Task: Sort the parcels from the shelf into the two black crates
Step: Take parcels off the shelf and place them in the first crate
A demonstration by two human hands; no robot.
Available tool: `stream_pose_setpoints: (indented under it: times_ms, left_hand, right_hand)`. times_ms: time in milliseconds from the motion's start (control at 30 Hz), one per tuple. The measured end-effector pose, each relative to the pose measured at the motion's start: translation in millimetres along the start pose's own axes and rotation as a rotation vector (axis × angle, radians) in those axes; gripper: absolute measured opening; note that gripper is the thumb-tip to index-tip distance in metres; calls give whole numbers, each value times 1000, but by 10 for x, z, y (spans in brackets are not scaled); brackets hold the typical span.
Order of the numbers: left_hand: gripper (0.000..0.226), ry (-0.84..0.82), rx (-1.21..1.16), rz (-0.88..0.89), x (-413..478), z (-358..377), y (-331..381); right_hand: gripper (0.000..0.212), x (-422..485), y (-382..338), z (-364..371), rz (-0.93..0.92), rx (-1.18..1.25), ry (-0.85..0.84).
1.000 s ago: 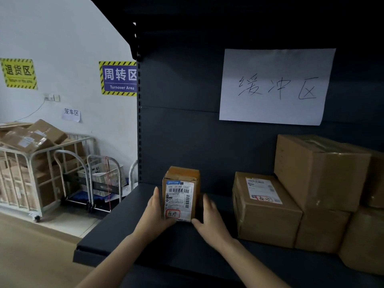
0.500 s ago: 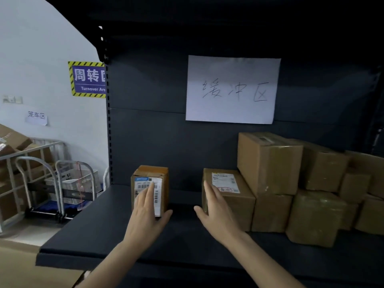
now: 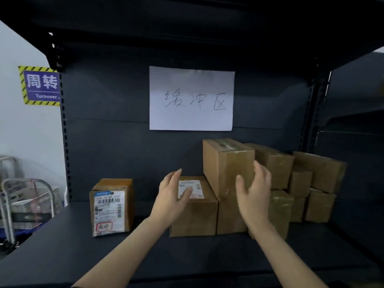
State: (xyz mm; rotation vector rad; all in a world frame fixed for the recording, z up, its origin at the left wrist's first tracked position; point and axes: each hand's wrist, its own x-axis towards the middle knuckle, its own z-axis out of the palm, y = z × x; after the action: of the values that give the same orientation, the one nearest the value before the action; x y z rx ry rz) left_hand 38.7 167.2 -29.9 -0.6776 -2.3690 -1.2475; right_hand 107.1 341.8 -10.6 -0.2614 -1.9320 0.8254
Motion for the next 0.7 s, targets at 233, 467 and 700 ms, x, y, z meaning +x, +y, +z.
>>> stream_pose_setpoints:
  times_ms: [233, 467, 700]
  left_hand:
    - [60, -152, -284, -23, 534, 195, 507]
    - [30, -110, -535, -108, 625, 243, 425]
    - [25, 45, -695, -343, 284, -13, -84]
  right_hand:
    - [58, 475, 265, 16, 279, 35, -265]
    - [43, 395, 31, 186, 55, 90, -346]
    - [50, 229, -387, 439, -355, -223, -455]
